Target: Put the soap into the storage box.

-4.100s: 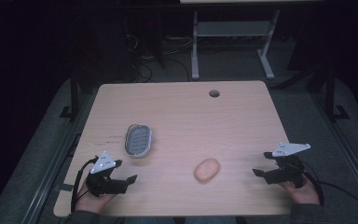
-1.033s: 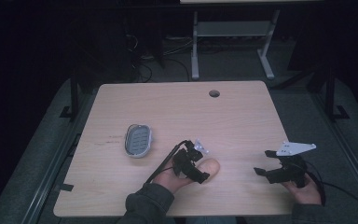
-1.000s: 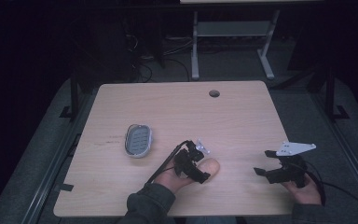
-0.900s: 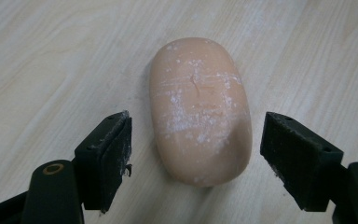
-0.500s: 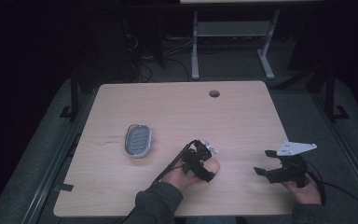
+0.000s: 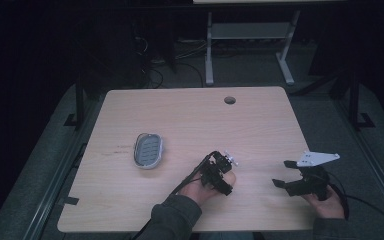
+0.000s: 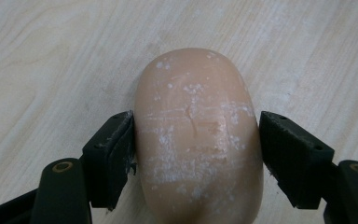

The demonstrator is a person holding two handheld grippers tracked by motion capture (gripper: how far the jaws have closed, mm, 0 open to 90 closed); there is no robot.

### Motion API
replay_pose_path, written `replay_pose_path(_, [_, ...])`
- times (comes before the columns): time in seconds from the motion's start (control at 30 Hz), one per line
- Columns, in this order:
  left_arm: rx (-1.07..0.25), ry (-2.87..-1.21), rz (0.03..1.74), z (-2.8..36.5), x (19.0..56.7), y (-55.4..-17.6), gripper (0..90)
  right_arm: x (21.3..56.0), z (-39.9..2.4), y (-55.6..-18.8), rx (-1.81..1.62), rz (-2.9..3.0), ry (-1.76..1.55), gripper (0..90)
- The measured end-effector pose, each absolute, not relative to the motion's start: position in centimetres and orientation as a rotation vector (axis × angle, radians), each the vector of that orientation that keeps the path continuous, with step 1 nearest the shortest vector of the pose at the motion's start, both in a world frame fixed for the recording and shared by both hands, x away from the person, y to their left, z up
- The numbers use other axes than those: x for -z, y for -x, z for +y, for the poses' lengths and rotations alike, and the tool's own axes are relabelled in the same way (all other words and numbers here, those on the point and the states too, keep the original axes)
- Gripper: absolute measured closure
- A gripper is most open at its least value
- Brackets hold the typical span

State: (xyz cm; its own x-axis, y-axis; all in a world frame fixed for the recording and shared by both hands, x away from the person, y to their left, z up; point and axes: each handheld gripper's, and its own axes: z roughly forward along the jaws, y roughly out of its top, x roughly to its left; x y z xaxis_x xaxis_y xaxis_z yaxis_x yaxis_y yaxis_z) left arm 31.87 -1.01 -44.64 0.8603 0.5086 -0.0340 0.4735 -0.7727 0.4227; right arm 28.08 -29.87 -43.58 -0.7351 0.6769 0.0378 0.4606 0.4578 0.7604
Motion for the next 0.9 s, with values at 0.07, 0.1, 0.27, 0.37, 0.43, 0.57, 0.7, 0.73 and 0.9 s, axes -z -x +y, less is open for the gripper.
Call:
replay_pose_path(0.07, [-0.116, -2.615, 0.730, -1.12, 44.73, -31.89, 29.1, 43.57, -29.87, -28.07, -1.148, 2.439, -0.976, 17.8])
replay_pose_path(0.1, [-0.117, -2.618, 0.730, -1.15, 44.75, -31.88, 29.1, 43.57, -29.87, -28.07, -1.148, 2.439, -0.976, 17.8])
replay_pose_path(0.27, [-0.104, -2.614, 0.741, -1.11, 44.76, -31.96, 30.2, 43.52, -29.85, -28.05, -1.154, 2.436, -0.974, 17.8])
replay_pose_path(0.37, [-0.107, -2.619, 0.737, -1.17, 44.78, -31.93, 30.5, 43.51, -29.81, -28.04, -1.153, 2.436, -0.972, 17.8])
replay_pose_path(0.43, [-0.104, -2.620, 0.738, -1.16, 44.77, -31.95, 30.9, 43.50, -29.80, -28.04, -1.154, 2.438, -0.969, 17.8])
replay_pose_path(0.57, [-0.137, -2.619, 0.739, -1.29, 44.78, -31.73, 31.5, 43.48, -29.77, -28.03, -1.155, 2.434, -0.964, 17.8])
replay_pose_path(0.7, [-0.147, -2.610, 0.744, -1.27, 44.79, -31.61, 31.8, 43.50, -29.86, -28.04, -1.159, 2.431, -0.970, 17.8])
replay_pose_path(0.73, [-0.141, -2.608, 0.744, -1.25, 44.78, -31.61, 31.8, 43.49, -29.90, -28.05, -1.158, 2.432, -0.966, 17.8])
replay_pose_path(0.9, [-0.130, -2.607, 0.744, -1.22, 44.77, -31.59, 32.0, 43.51, -29.86, -28.05, -1.161, 2.431, -0.970, 17.8])
